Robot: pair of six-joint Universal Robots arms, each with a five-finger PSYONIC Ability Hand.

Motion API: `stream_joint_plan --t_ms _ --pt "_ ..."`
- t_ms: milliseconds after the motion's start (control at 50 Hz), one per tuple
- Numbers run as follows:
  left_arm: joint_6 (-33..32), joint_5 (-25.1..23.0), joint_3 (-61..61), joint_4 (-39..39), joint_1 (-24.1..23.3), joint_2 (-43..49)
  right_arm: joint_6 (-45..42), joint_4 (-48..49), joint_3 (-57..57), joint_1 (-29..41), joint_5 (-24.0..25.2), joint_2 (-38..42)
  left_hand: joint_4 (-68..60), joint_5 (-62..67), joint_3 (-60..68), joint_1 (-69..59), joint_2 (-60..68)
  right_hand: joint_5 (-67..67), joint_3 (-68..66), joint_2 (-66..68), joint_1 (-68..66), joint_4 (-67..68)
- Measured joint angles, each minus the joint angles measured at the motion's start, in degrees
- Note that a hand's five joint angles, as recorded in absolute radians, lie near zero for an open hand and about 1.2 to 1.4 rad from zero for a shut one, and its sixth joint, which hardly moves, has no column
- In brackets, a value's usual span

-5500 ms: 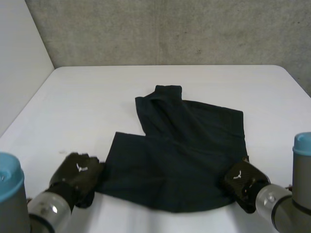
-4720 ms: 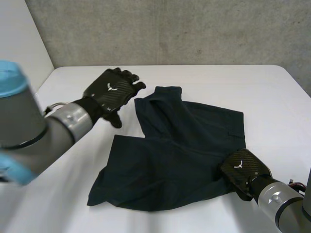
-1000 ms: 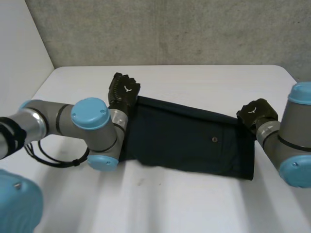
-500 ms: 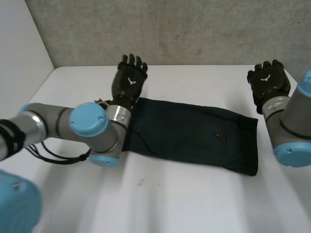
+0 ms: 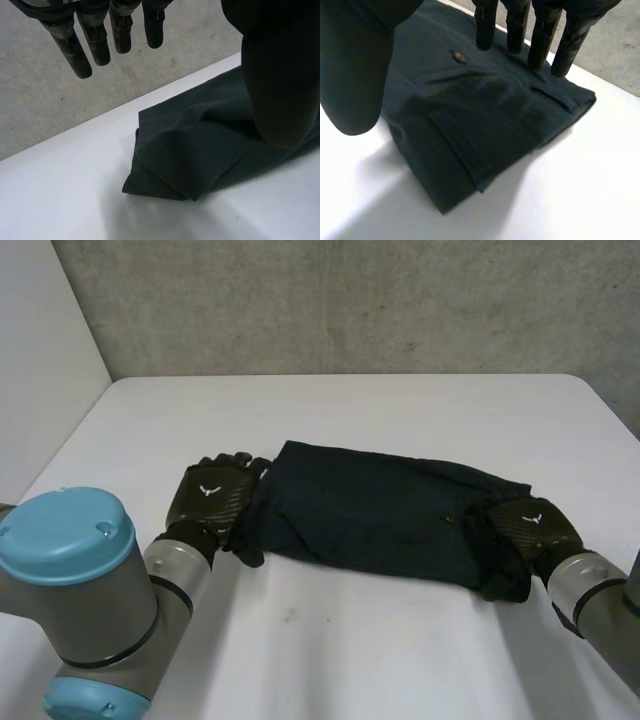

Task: Fold the shorts.

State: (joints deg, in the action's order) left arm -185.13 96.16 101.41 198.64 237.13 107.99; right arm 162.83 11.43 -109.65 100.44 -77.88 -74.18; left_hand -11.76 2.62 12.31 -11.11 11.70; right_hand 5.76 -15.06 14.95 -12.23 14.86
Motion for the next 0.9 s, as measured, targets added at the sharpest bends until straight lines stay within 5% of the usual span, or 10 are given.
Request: stream_joint_plan --t_ms 40,80,180,400,500,600,800,900 --pt "0.5 0.6 0.3 0.8 0.1 0.0 -0.9 2.3 -0.6 -0.1 -1.4 1.7 0.0 0.0 0.0 0.0 0.0 3.9 -5.1 4.9 -4.3 4.5" --pt "0.4 1.2 0.3 1.4 0.3 0.2 -2.2 3.4 -0.5 0.0 -2.7 3.7 0.0 0.0 0.0 0.0 0.0 21.9 -23.5 24.7 -21.6 23.6" --pt "-0.1 1.6 0.2 1.9 0.5 0.6 -4.4 3.6 0.2 -0.3 -4.4 5.7 0.0 0.0 0.0 0.0 0.0 46.2 -50.7 51.0 -38.3 51.9" --pt "-0.4 2.1 0.2 1.9 0.5 0.4 -20.6 -2.1 0.9 -4.7 -4.5 0.2 0.0 0.0 0.0 0.0 0.0 47.6 -51.1 52.0 -39.5 53.4" --pt "-0.4 3.2 0.2 1.8 0.5 -0.2 -39.9 -8.4 4.5 -7.6 -5.0 -2.0 0.0 0.0 0.0 0.0 0.0 48.9 -51.5 52.7 -41.6 53.4" --pt "-0.4 4.3 0.1 1.8 0.5 -0.6 -52.2 -10.7 12.5 -0.7 -5.2 -1.9 0.0 0.0 0.0 0.0 0.0 48.9 -51.8 52.7 -43.4 53.4" --pt "-0.4 4.7 0.1 1.8 0.7 -1.1 -55.6 -11.2 24.2 15.8 1.0 3.5 0.0 0.0 0.0 0.0 0.0 48.9 -51.8 52.7 -44.0 53.4" --pt "-0.4 4.7 -0.1 1.9 0.8 -1.1 -52.2 -11.9 28.8 26.9 14.3 12.0 0.0 0.0 0.0 0.0 0.0 48.4 -50.8 51.2 -43.3 52.0"
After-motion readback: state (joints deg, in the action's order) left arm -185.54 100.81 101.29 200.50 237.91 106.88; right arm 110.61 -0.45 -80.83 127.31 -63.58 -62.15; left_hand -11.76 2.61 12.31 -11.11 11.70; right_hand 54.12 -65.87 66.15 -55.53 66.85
